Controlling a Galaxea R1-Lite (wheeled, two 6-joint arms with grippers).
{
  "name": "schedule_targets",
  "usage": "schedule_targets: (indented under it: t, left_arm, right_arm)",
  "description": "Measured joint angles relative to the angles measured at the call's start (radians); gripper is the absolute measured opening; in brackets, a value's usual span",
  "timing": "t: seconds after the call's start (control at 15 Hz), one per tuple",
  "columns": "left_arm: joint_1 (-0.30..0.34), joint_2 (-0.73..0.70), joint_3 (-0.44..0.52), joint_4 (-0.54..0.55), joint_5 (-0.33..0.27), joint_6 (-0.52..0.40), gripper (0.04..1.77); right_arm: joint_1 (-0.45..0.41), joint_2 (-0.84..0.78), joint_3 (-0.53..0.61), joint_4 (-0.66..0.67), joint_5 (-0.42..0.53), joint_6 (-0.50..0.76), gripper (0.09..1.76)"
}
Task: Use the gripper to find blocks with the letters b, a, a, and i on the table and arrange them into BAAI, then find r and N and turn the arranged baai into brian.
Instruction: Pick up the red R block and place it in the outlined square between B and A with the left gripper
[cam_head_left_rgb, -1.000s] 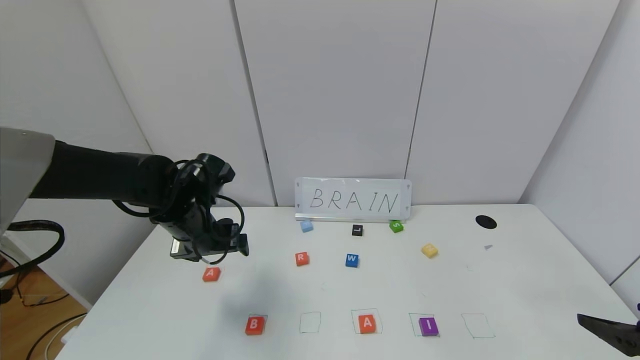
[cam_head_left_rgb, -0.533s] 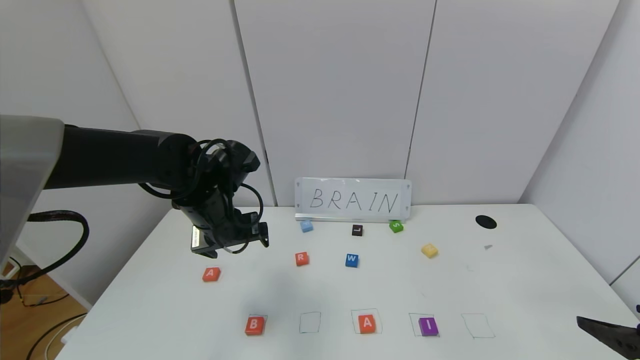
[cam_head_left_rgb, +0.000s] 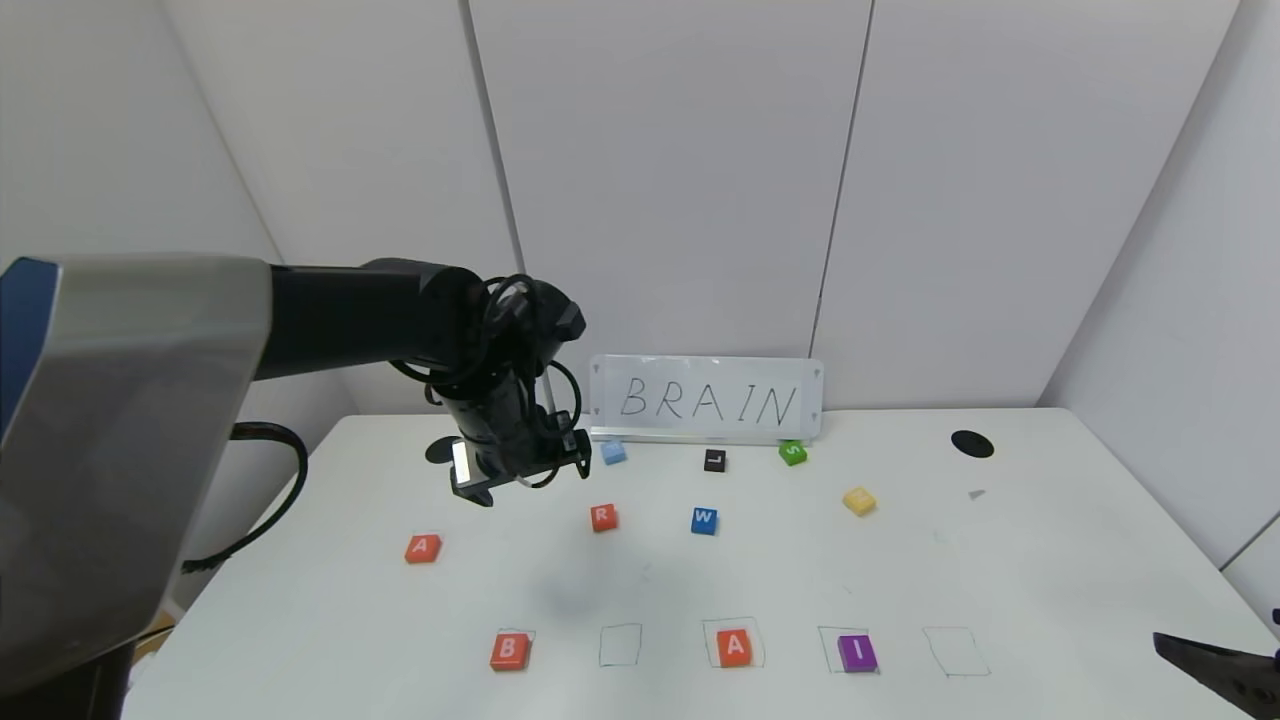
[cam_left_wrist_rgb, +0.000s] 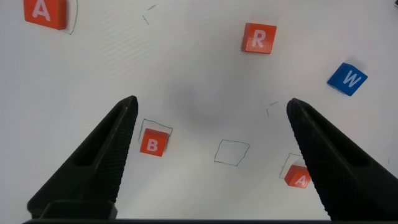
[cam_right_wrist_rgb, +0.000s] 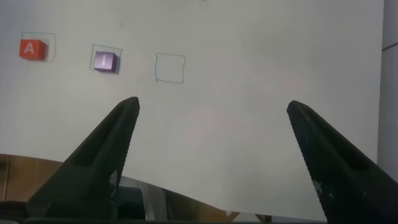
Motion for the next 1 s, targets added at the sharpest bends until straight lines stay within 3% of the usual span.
schedule_targets:
  t: [0.27, 1.0]
  left_arm:
    - [-0.026, 0.082, -0.060, -0.005, 0.048, -0.028, 1.70]
    - [-0.087, 0.229, -0.073, -0.168, 0.129, -0.020, 1.71]
  right_arm:
    - [0.000, -0.006, 0.001, 0.001, 0.000, 0.000, 1.71]
    - [0.008, -0.015, 0.008, 0.001, 0.001, -0.002, 1.71]
